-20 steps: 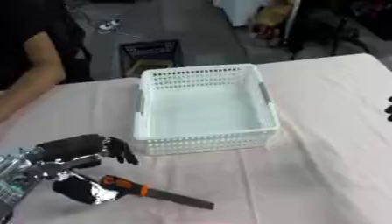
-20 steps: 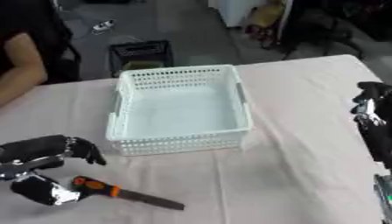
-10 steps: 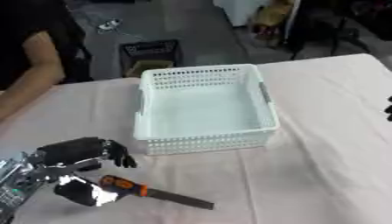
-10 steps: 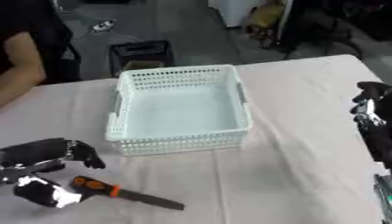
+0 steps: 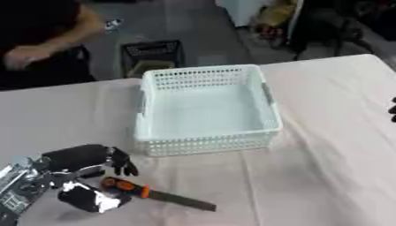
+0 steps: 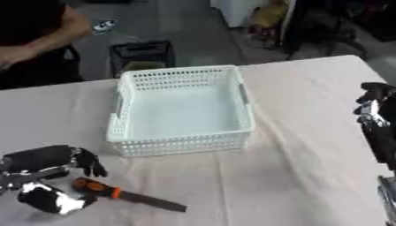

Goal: Pick up objects on the table and place them in the box.

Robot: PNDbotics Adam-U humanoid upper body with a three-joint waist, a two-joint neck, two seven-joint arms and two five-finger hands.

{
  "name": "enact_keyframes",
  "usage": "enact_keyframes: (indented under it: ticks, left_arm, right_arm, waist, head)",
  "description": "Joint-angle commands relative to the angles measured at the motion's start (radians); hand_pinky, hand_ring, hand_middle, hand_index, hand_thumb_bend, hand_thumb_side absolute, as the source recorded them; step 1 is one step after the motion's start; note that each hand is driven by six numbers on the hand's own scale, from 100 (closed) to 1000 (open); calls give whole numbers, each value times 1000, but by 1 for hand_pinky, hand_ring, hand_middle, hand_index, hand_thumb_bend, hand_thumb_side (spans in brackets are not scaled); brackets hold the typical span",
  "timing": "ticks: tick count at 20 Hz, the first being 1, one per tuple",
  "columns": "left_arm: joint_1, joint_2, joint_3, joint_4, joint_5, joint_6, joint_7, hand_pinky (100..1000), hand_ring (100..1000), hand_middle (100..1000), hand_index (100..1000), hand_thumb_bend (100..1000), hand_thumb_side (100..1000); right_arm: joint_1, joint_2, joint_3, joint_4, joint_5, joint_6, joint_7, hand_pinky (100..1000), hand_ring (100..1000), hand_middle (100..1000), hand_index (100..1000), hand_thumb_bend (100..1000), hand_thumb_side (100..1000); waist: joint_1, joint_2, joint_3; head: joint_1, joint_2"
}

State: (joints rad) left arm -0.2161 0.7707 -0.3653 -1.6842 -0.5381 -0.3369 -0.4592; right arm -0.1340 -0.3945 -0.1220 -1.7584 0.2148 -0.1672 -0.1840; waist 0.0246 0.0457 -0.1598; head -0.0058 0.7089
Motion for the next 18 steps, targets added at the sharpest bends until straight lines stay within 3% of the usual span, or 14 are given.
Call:
enact_keyframes:
  ticks: [1, 8, 18]
  left_arm:
    - [-6, 10, 3, -4, -3, -2, 4, 664, 616, 620, 792, 356, 519]
    - [-9, 6, -3, 8, -12, 0, 6, 657, 608, 607, 778, 339, 502]
    - [-24, 0, -13, 16, -127, -3, 17, 644, 616, 608, 759, 379, 476]
  right_arm:
    - [-10, -13, -3, -12, -3, -1, 3, 342, 425, 480, 721, 100, 688]
    - [-8, -13, -3, -12, -4, -2, 4, 342, 425, 481, 722, 100, 693]
    - [-7, -13, -3, -11, -4, -2, 4, 343, 425, 481, 722, 100, 693]
  waist:
    - [-2, -8, -1]
    - [-2, -9, -2]
    - [-3, -9, -3]
  head:
    - [3, 10]
    - [4, 22]
    - [5, 24]
